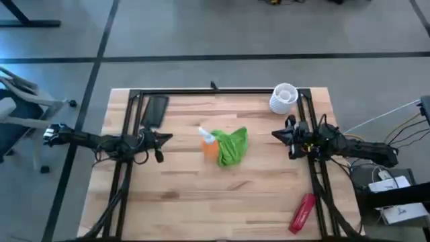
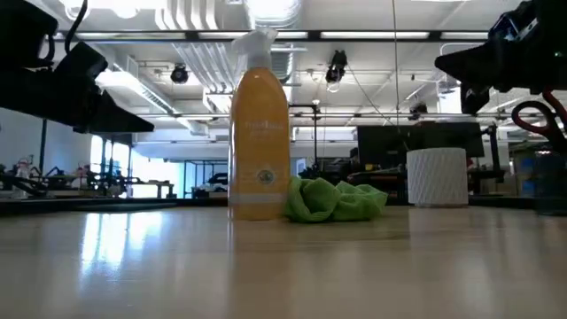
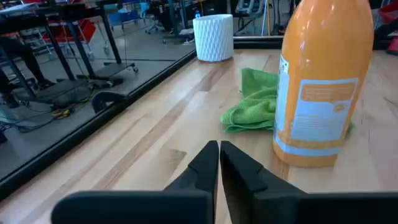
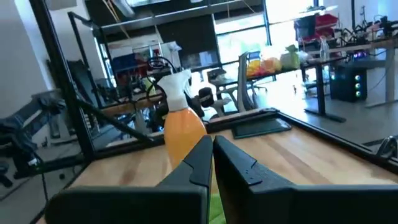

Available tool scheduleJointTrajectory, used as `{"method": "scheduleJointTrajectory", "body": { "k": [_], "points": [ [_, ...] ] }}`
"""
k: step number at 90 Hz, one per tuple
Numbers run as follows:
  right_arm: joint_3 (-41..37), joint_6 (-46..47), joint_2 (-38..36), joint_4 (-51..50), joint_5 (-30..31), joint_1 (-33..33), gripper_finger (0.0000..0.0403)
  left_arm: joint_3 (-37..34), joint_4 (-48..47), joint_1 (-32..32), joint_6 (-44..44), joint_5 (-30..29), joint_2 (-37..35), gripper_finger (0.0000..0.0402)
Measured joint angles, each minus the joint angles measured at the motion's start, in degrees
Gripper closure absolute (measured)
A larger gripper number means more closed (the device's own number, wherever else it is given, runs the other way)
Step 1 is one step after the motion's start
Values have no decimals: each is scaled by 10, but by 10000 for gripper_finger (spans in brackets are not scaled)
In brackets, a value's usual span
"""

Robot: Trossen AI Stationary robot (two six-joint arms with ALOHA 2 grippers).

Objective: Apply microfiber cloth
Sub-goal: Prepare the spray cleaning bottle

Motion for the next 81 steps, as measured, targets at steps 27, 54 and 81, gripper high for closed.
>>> {"method": "scheduleJointTrajectory", "body": {
  "k": [27,54,81],
  "points": [
    [0,37,38,116,-127,15,403,0,7,1,101,-34,0,402],
    [55,-40,224,135,-40,55,403,0,30,2,136,-105,-1,402],
    [204,-122,406,136,-45,56,396,0,152,5,112,-95,10,402]
  ]
}}
